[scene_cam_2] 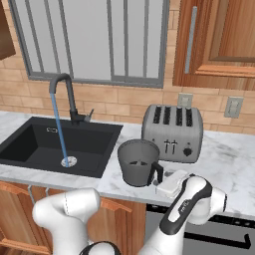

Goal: Turn on the sink faucet and place the jug under the water for a few seconds to fill it up.

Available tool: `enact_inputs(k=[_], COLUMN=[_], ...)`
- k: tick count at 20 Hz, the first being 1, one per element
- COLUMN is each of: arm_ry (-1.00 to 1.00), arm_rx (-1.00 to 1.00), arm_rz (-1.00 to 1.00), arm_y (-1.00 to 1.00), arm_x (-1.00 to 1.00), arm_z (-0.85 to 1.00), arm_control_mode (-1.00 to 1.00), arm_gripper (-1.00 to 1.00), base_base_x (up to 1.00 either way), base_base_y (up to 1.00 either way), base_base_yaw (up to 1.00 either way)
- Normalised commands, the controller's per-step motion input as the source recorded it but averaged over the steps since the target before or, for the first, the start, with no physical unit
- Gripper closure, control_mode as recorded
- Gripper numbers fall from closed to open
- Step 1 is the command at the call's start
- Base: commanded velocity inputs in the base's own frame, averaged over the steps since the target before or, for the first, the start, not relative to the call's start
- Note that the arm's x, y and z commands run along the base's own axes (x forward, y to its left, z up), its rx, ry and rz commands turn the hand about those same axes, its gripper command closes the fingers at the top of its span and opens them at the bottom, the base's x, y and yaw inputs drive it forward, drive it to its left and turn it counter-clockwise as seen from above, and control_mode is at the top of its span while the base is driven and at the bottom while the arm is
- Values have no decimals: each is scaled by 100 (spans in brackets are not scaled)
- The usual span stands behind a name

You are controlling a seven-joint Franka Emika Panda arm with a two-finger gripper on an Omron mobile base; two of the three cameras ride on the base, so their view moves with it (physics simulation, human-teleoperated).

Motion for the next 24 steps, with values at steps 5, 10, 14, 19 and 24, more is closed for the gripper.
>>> enact_inputs(k=[5, 10, 14, 19, 24], arm_ry=[0, 0, 0, 0, 0], arm_rx=[0, 0, 0, 0, 0], arm_rz=[0, 0, 0, 0, 0], arm_y=[19, 20, 6, 0, 0], arm_x=[0, 0, 0, 0, 0], arm_z=[7, 10, 3, 0, 0], arm_control_mode=[-100, -100, -100, -100, -100], arm_gripper=[-100, -100, -100, 100, 100], base_base_x=[0, 0, 0, 0, 0], base_base_y=[0, 0, 0, 0, 0], base_base_yaw=[0, 0, 0, 0, 0])
